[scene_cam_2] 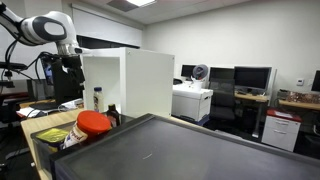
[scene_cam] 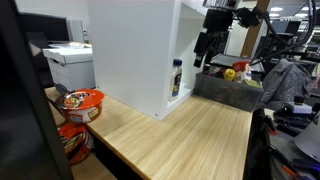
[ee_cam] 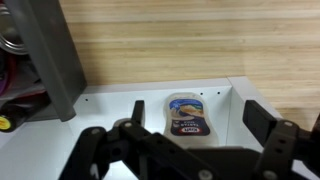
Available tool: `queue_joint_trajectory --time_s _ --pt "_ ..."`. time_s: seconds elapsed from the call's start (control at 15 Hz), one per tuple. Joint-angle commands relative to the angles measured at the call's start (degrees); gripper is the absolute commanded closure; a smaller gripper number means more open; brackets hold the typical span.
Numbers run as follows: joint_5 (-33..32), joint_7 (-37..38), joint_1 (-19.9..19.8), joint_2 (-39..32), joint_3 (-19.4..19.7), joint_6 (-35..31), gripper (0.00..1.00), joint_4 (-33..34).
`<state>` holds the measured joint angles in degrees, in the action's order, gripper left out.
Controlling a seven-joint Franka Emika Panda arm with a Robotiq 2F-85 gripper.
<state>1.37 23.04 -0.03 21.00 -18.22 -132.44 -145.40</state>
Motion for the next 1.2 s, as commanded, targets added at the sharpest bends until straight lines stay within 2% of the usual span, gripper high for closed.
queue_joint_trajectory --time_s 0.0,0.4,0.8,1.13 --pt "-0.49 -1.3 2.56 6.63 3.93 8.58 0.0 -0.33" --pt "-0.64 -0.42 2.8 11.24 5.88 16.27 0.0 -0.11" --pt "-0.96 -1.21 2.31 16.03 7.46 15.9 0.0 -3.89" --pt "0.67 -1.5 2.47 18.39 9.09 19.16 0.0 -5.17"
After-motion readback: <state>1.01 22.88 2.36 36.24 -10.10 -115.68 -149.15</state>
